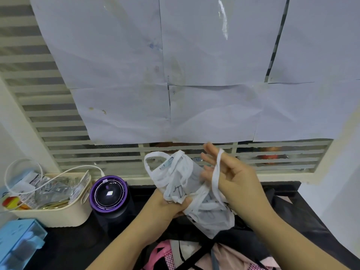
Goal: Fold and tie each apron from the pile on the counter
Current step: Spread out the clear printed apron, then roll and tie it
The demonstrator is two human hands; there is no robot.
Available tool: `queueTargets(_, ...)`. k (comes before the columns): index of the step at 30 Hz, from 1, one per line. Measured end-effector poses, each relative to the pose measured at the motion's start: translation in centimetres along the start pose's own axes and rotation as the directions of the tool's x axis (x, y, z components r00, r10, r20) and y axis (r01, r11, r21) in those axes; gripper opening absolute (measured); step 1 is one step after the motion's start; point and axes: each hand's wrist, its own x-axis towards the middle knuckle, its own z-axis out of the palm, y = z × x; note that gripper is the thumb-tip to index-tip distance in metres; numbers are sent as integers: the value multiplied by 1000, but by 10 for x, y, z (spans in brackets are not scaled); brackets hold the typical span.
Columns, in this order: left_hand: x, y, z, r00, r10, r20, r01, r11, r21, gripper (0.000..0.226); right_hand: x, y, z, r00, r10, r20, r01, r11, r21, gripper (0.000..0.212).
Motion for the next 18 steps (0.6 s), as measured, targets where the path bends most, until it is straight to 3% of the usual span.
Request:
queueTargets(2, -1, 6, 0, 1000, -1, 0, 1, 995, 101, 39, -1, -4, 0, 989, 33, 144, -10, 988, -155, 62)
queueTargets(5, 0, 18, 4, 995, 100, -9, -83, 870, 486, 21, 1, -4, 1, 961, 115, 250, -5, 916, -401, 82)
queueTargets(8, 2, 25, 11, 991, 126, 40, -121, 751, 649, 33, 0, -4, 4, 952, 143, 270, 8, 872, -490, 98)
queueTargets(11, 0, 27, 13, 995, 103, -15, -53, 628, 776, 26, -1, -2, 9, 974, 56, 222, 62, 869, -490, 78)
queueTargets(14, 2, 22, 16, 995, 93, 21, -69, 547, 834, 45, -5, 0, 13, 969, 25, 244, 114, 835, -539, 58)
queueTargets(16, 10, 20, 18, 999, -19, 47, -37, 360, 932, 48, -6, 0, 14, 953, -13, 303, 202, 773, -601, 65)
queueTargets(18, 15, 21, 23, 986, -148, 75, -58, 111, 992, 54, -5, -4, 13, 942, 137, 305, 98, 759, -643, 72)
